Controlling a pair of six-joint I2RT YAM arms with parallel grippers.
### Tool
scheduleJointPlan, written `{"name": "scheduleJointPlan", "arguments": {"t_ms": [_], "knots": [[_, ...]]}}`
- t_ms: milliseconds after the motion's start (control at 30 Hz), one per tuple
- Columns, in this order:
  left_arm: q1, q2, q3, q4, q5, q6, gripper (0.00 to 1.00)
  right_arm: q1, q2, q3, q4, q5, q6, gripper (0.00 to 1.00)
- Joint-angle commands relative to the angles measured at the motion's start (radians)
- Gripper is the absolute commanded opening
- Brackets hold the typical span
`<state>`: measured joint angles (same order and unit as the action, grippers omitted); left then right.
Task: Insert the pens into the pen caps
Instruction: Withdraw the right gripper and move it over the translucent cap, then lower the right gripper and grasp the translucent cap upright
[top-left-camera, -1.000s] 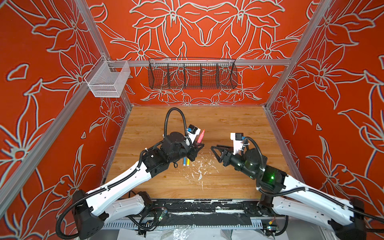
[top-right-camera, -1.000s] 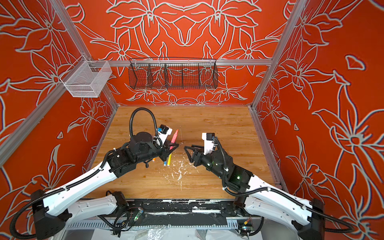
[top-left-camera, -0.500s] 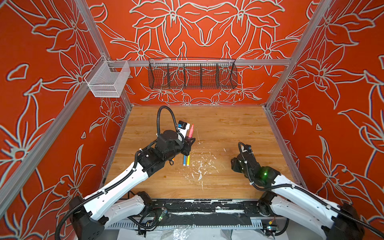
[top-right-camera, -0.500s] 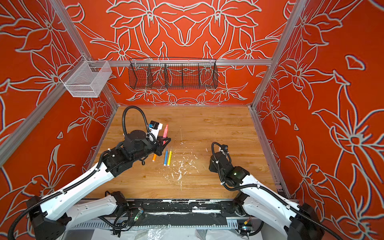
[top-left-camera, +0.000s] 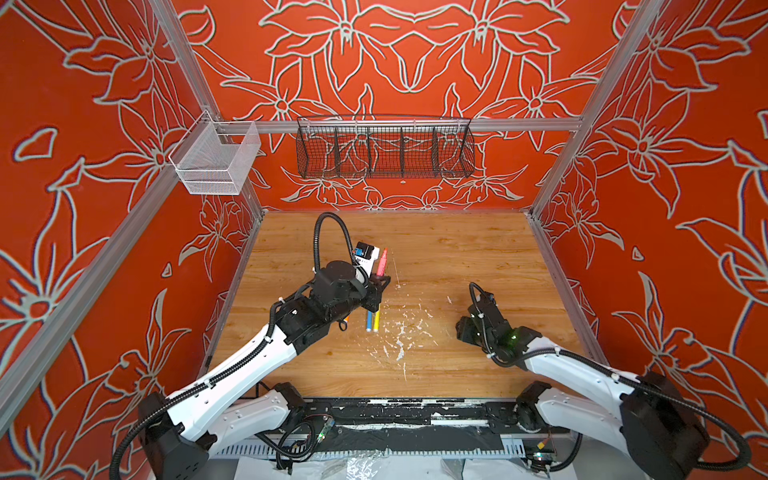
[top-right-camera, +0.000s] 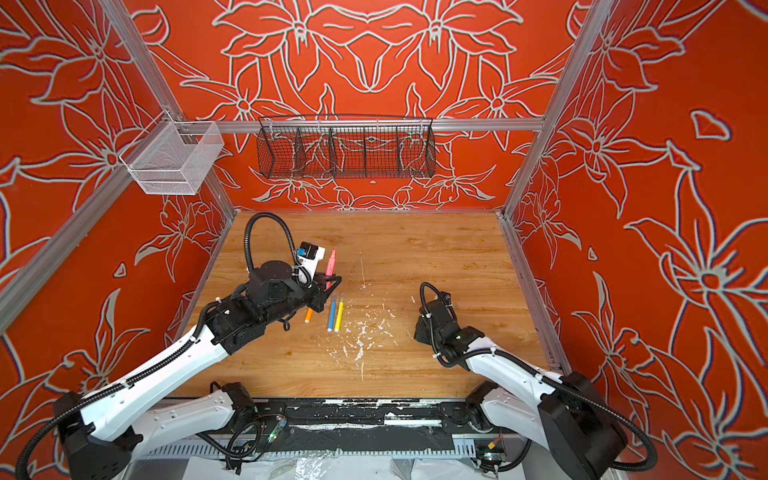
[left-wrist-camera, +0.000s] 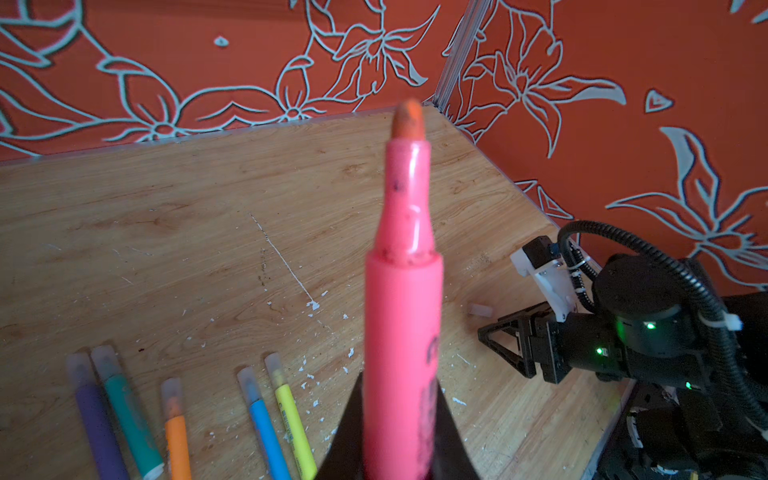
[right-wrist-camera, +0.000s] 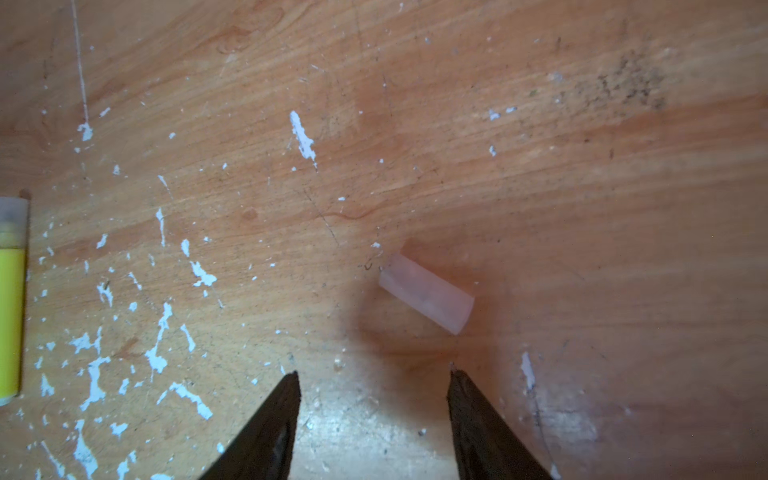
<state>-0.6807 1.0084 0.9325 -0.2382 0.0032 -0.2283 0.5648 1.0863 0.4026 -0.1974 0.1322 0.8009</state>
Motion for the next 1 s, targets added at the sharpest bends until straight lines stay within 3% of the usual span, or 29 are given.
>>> {"name": "scheduleJointPlan", "arguments": {"t_ms": [0,567,800,967], "knots": [[0.001,-0.049,-0.010,0.023,0.010,-0.005,0.00,-0.022,0.044,0.011,0.041,-0.021,0.004,0.59],[0.001,-0.060,-0.013,0.028,0.004,0.006,0.00,-0.101,0.283,0.125,0.111,-0.045,-0.046,0.55],[0.001,-0.065,-0.016,0.026,-0.001,0.008,0.00,-0.101,0.427,0.255,0.101,-0.107,-0.078,0.48],[0.001,-0.067,-0.018,0.026,-0.006,0.011,0.00,-0.098,0.481,0.320,0.041,-0.086,-0.102,0.43]]}}
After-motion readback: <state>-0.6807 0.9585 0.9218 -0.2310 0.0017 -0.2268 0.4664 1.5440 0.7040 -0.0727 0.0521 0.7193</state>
